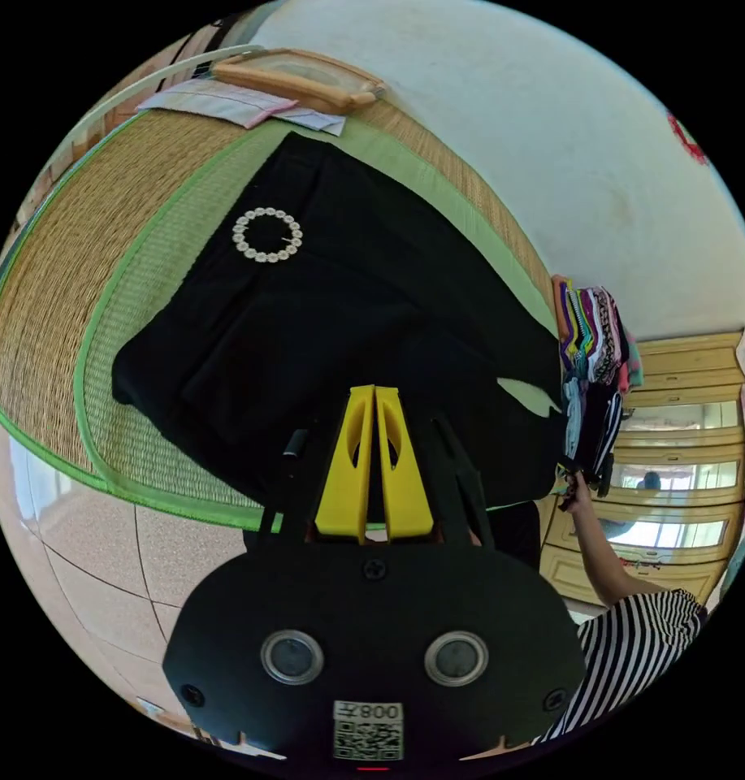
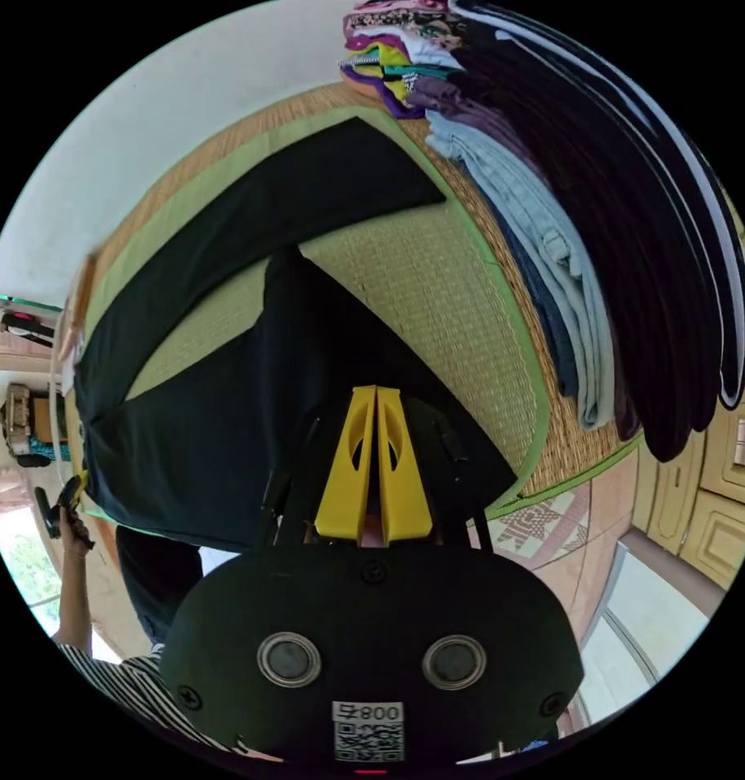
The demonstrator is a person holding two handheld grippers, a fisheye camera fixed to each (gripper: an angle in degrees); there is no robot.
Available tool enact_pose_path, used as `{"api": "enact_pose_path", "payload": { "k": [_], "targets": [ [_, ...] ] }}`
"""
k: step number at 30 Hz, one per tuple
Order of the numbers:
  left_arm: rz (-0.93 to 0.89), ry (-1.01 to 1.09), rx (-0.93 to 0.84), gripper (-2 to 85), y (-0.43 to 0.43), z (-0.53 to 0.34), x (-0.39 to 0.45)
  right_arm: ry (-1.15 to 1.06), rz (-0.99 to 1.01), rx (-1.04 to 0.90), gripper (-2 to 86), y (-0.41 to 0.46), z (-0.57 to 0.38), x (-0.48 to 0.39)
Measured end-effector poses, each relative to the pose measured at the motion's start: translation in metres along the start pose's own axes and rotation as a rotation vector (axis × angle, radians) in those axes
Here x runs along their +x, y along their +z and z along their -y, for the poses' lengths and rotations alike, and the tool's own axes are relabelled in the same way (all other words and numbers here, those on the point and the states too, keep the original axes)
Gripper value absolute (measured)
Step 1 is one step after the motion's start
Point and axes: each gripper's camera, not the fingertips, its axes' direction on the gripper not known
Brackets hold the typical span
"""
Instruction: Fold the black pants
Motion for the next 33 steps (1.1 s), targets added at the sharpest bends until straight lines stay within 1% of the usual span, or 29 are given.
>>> {"api": "enact_pose_path", "payload": {
  "k": [2,4,7,10,12,15,18,19,21,23,24,29,33],
  "targets": [
    [0.085,0.006,-0.049,0.1,0.013,0.006,0.007,0.032,-0.002,0.032,-0.5,0.005,-0.002,0.003],
    [0.11,-0.006,-0.064,0.1,0.019,0.006,0.008,0.059,-0.056,0.046,-0.5,0.009,-0.004,0.007],
    [0.073,-0.037,-0.04,0.1,0.02,0.003,0.007,0.151,-0.076,0.066,-0.5,0.015,-0.012,0.02],
    [0.073,-0.071,-0.019,0.1,0.018,-0.001,0.008,0.192,-0.068,0.085,-0.3,0.022,-0.022,0.017],
    [0.075,-0.055,-0.014,0.1,0.015,-0.001,0.013,0.188,-0.058,0.105,-0.2,0.024,-0.027,0.007],
    [0.12,-0.037,0.014,0.0,0.009,0.001,0.02,0.144,0.01,0.155,-0.1,0.025,-0.034,-0.021],
    [0.171,-0.075,-0.023,0.0,0.013,0.002,0.018,0.044,0.086,0.178,0.0,0.032,-0.043,-0.063],
    [0.153,-0.059,-0.021,0.0,0.014,0.001,0.018,-0.022,0.125,0.161,0.0,0.04,-0.046,-0.085],
    [0.161,-0.067,-0.018,0.0,0.012,-0.002,0.019,-0.128,0.13,0.112,0.0,0.054,-0.052,-0.123],
    [0.232,-0.036,-0.028,0.0,0.01,-0.009,0.025,-0.258,0.16,0.073,0.0,0.072,-0.064,-0.171],
    [0.244,-0.032,-0.03,0.0,0.009,-0.011,0.027,-0.288,0.16,0.064,0.0,0.076,-0.067,-0.182],
    [0.168,-0.096,-0.021,0.0,0.005,-0.022,0.025,-0.501,0.18,-0.024,0.1,0.117,-0.096,-0.267],
    [0.184,-0.053,0.018,0.0,0.0,-0.023,0.038,-0.618,0.148,-0.033,0.1,0.132,-0.112,-0.308]
  ]
}}
